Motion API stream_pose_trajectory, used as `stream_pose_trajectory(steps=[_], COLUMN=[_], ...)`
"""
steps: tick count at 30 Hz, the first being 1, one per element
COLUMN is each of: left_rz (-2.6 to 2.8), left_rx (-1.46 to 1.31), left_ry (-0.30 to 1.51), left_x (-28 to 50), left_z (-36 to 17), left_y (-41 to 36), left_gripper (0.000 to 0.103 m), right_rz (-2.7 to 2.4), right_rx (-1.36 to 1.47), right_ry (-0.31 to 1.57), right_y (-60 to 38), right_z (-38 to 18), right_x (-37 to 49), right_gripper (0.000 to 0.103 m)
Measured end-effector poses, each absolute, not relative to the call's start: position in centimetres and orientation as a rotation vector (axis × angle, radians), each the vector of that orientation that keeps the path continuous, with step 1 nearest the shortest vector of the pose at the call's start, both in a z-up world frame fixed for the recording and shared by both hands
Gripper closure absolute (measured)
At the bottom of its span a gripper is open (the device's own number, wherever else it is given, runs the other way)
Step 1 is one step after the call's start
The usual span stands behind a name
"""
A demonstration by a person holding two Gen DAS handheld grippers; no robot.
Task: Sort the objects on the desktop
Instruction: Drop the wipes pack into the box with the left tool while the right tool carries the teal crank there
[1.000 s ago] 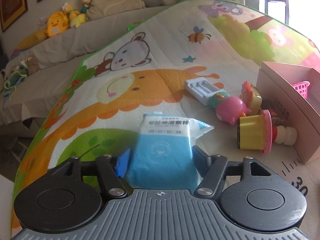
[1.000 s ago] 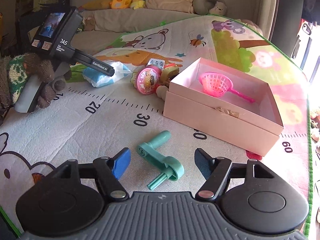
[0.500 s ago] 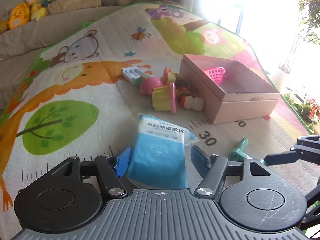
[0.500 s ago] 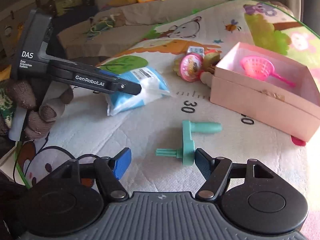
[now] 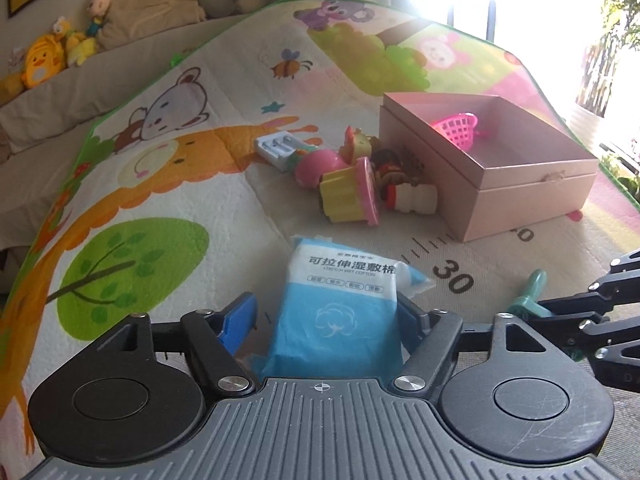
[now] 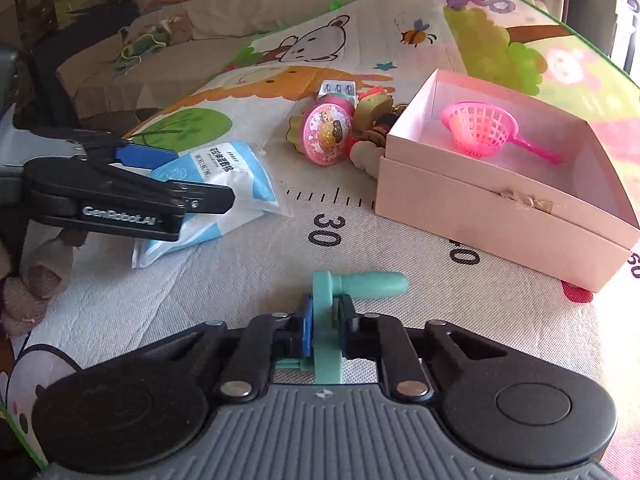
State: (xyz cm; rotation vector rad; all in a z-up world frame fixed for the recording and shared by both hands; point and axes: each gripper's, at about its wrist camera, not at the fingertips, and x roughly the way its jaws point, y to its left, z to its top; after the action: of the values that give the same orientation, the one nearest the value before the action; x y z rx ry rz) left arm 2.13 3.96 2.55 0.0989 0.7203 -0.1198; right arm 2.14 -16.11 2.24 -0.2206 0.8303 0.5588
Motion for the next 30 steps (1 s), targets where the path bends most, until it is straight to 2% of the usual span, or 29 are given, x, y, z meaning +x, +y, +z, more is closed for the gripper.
stream_pose_trajectory(steps=[1, 4, 9, 13, 17, 21, 24, 25, 26, 30], left_rz=[-0.125, -0.137, -0.206, -0.281, -0.335, -0.386, -0.415, -0.403, -0.389, -0.339], left_rx=[0.106, 0.139, 0.171, 0.194, 0.265, 0.369, 0.445, 0.469, 0.483, 0.465], left_ry=[0.719, 0.705, 0.657, 0.496, 0.369, 0.275, 0.224, 0.228, 0.245, 0.345], left_x=[2.0, 0.9, -1.7, -2.3, -0.7, 2.4, 5.7, 6.8, 7.7, 9.5], left_z=[2.5, 2.9, 5.6, 10.7, 14.0, 14.7, 13.5, 12.8, 12.1, 9.1], left_y=[3.8, 3.2, 1.4, -1.2, -4.9, -9.1, -11.9, -12.6, -13.0, -11.3], left_gripper=[0.041, 0.047, 0.048, 0.048, 0.048, 0.048, 0.042, 0.035, 0.03, 0.02], right_rz=[0.558, 0.561, 0.531, 0.473, 0.406, 0.358, 0.329, 0.315, 0.304, 0.262], right_rx=[-0.228, -0.219, -0.197, -0.134, -0.113, -0.095, -0.073, -0.062, -0.052, -0.021], right_ry=[0.829, 0.832, 0.767, 0.609, 0.445, 0.369, 0.365, 0.375, 0.385, 0.445], right_y=[-16.3, -17.7, -21.0, -23.9, -25.8, -27.7, -28.9, -29.3, -29.6, -31.0], right_z=[2.4, 3.2, 6.2, 11.2, 15.0, 16.8, 16.6, 16.5, 16.2, 15.0], right_x=[1.9, 1.0, -1.3, -2.3, -2.6, -1.6, 0.0, 0.7, 1.2, 3.4], right_gripper=[0.092, 0.092, 0.092, 0.092, 0.092, 0.092, 0.092, 0.092, 0.092, 0.092])
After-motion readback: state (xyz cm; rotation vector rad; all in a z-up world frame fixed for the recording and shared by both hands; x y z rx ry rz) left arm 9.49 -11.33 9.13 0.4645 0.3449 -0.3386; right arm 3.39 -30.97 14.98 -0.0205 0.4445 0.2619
